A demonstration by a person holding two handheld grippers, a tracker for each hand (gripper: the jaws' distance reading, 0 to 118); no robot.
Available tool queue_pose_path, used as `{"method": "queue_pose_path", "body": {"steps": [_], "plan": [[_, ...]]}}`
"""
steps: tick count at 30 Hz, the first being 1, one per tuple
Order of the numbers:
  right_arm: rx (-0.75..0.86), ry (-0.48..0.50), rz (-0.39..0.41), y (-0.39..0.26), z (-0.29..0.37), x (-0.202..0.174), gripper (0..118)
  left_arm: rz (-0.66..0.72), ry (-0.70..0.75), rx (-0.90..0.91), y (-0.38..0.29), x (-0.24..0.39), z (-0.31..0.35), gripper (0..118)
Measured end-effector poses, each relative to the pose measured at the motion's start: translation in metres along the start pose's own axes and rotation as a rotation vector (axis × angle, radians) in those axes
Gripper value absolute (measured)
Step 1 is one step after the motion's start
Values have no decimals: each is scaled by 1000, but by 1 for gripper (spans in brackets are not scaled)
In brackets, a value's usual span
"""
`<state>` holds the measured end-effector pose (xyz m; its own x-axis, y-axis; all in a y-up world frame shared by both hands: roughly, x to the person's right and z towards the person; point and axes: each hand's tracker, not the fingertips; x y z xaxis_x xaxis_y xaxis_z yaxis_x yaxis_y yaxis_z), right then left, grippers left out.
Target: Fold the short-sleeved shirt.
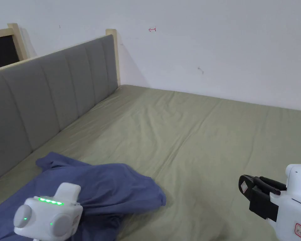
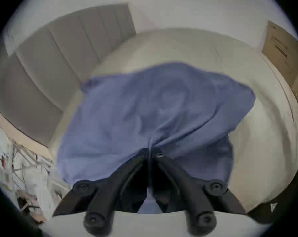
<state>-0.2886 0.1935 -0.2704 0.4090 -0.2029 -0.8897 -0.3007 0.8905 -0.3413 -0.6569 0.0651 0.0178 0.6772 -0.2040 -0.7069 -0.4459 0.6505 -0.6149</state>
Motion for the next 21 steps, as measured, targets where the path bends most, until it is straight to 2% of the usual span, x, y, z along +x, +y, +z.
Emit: {"method": "queue_pose_path", "body": {"steps": [2,4,6,11,13,16,21], "plan": [[1,-7,6,3,4,2,0,52,-16,-1,14,-11,23,2],[15,-14,9,5,12,3,0,72,-3,79,29,-20,53,2],[52,-17,1,8,24,6,0,35,21,217,50,-16,99,2],[139,-56,16,16,58,16,0,-36,-83,458,119,21,201,2],[166,-79,12,19,75,23,0,-82,-156,531,144,52,232,2],[211,-111,-34,23,106,36,0,-77,-329,631,174,99,276,2],[284,-205,-46,27,162,60,0,-127,-549,672,212,181,310,2]]}}
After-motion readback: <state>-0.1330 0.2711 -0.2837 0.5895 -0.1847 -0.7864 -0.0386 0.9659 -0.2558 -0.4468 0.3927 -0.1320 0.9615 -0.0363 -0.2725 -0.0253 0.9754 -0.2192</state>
